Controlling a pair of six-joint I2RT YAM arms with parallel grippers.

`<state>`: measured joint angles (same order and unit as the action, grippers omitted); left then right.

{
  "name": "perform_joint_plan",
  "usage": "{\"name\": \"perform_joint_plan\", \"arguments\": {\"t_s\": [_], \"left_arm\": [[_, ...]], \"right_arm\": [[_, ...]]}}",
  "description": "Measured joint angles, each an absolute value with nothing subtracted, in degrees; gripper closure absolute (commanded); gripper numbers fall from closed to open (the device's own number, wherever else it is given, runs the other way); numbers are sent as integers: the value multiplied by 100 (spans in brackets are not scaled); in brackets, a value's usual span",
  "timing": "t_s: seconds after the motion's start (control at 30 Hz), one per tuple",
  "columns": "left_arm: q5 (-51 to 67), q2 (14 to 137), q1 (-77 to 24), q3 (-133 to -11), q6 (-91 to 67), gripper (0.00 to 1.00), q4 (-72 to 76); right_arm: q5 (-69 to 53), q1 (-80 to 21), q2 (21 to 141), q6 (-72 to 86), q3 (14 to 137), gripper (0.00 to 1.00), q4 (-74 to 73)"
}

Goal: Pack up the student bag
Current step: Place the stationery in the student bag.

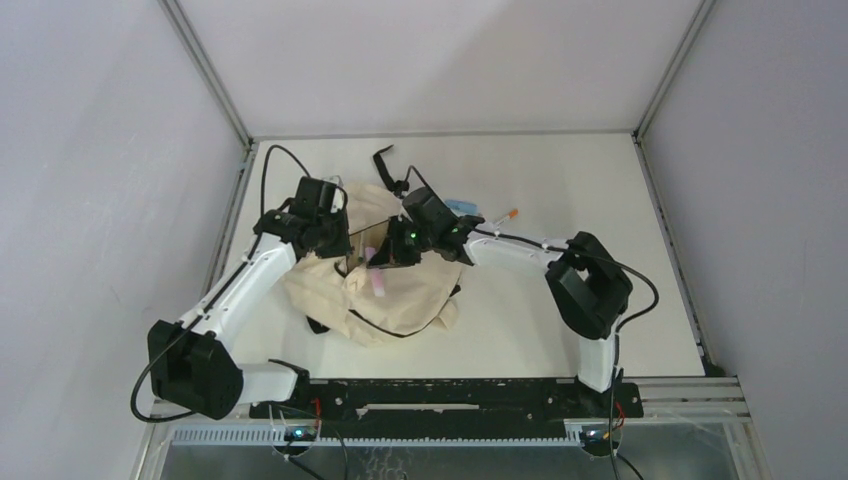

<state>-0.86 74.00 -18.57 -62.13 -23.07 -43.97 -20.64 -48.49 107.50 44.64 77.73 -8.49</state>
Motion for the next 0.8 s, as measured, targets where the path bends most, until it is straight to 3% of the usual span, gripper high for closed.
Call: {"name": "perform_joint_plan", "arguments": {"t_s": [0.27, 0.37, 0.5, 0.63, 0.8], "left_arm": [[23, 7295, -1855, -6156, -2303, 100, -4383], [47, 7216, -1855, -6071, -2300, 100, -4364], [62, 7190, -1855, -6042, -2292, 100, -4265], [73, 7168, -1844, -6042, -2292, 100, -4298], [134, 7168, -1844, -6042, -2292, 100, -4303]], "right_arm": [[-2071, -4539, 11552, 5535, 8488, 98, -714], [-1826, -4425, 11911, 5999, 8938, 60, -709], [-1791, -4394, 12381, 6294, 9717, 45, -799], [-1739, -4499, 12425, 6296, 9756, 44, -757], [-1734, -4600, 12114, 6184, 8949, 62, -626]]}}
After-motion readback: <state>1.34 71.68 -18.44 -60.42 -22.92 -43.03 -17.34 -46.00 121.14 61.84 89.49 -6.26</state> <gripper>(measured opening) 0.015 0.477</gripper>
